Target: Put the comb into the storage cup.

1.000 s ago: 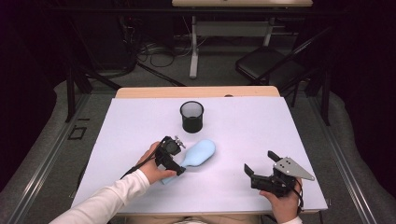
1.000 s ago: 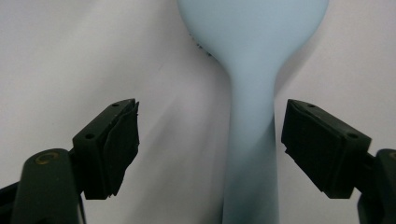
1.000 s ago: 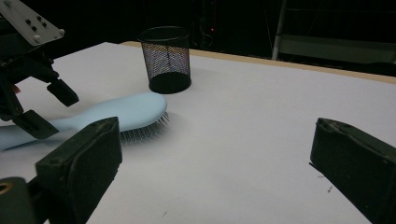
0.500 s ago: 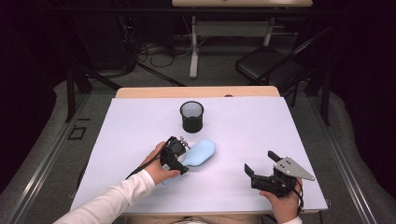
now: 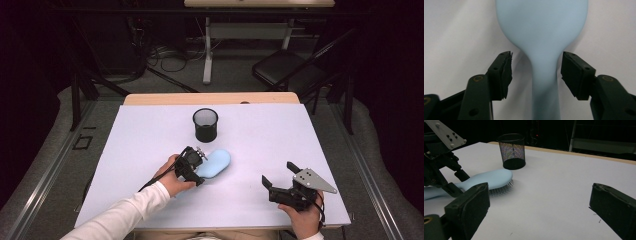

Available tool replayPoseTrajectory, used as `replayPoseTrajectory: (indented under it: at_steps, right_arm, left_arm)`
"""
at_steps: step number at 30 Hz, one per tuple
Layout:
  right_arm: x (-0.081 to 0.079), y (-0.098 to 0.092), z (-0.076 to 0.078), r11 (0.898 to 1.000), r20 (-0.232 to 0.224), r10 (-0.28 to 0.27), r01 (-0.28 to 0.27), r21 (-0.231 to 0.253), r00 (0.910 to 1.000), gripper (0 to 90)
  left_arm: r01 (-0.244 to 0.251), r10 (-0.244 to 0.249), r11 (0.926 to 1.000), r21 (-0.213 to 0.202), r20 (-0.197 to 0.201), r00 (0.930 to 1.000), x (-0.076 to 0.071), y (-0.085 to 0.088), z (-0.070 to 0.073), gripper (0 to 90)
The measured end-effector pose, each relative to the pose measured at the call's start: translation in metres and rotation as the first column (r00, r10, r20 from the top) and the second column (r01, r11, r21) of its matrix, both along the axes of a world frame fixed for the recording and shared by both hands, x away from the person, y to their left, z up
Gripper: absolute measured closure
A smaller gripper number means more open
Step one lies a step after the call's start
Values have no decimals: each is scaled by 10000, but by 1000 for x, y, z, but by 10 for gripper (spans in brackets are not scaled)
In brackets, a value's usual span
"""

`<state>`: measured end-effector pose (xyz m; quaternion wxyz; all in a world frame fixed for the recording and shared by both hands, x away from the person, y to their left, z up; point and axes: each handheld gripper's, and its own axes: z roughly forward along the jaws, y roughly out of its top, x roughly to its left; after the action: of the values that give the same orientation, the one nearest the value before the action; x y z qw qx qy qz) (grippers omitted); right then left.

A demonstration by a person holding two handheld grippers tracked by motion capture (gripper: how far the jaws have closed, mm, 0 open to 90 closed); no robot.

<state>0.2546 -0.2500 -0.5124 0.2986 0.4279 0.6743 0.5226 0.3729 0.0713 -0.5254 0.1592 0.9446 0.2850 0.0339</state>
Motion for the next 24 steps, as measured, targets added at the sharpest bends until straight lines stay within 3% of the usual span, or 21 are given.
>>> replayPoseTrajectory:
  at_steps: [8,11,18,24]
  right_arm:
    - [0,0,0,10000,-17,31,-31,-5,10000,31]
    - [0,0,0,10000,-12,37,-37,-23,10000,32]
    - [0,0,0,10000,-41,51,-51,-19,10000,37]
    - [1,0,0,10000,-33,70,-70,-19,10000,42]
  left_arm:
    - [2,-1,9996,269,-40,10000,-1,-1,-4,460]
    - [187,-186,9998,122,-74,9998,-1,-2,-4,515]
    - [319,-321,9994,134,184,9993,-3,-3,-4,523]
    - [172,-173,9998,81,126,9998,-2,-3,-4,549]
